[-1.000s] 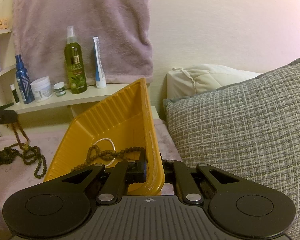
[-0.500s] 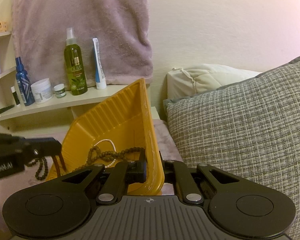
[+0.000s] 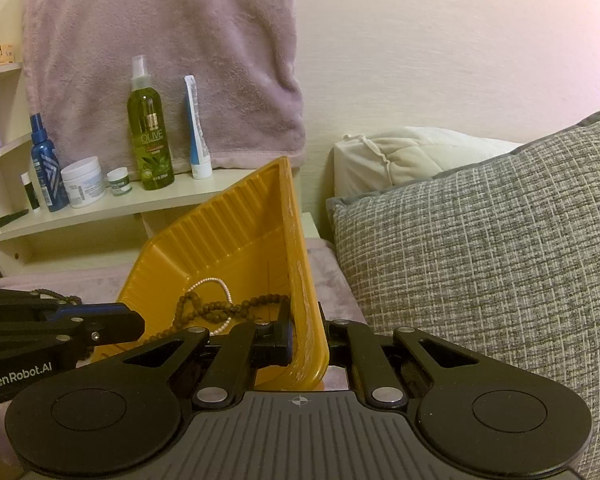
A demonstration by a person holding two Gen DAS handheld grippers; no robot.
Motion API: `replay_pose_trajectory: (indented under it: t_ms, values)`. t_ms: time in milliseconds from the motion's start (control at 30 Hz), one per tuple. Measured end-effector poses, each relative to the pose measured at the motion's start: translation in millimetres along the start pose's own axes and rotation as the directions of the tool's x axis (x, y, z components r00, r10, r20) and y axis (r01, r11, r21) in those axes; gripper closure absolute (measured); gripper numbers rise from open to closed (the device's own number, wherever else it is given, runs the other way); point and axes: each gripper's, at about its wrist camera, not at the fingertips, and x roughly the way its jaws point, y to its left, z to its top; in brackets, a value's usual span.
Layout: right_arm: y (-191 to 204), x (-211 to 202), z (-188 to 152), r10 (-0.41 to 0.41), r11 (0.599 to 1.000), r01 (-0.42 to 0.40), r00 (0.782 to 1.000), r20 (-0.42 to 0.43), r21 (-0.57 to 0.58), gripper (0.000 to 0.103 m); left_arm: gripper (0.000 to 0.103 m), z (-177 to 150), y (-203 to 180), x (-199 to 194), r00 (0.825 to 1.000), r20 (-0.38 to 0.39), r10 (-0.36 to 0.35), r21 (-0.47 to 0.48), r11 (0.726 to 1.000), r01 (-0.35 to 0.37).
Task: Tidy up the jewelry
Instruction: 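Open the left gripper to drop the red bracelet into the tray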
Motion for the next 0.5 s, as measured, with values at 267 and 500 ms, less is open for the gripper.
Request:
replay_pose_trajectory:
  t_ms: [267, 500]
  values:
    - [0, 0, 0, 0.0, 1.0, 0.0, 1.0, 0.001, -0.001, 0.096, 0.083, -7, 30, -19, 0.994, 0.023, 0.103, -0.038, 0.994, -0.103]
    - [0, 0, -1, 0.0, 1.0, 0.0, 1.0, -0.001, -0.001, 0.096, 0.083, -37, 70, -38, 0.96, 0.005, 0.28, -0.086, 0.957, -0.278]
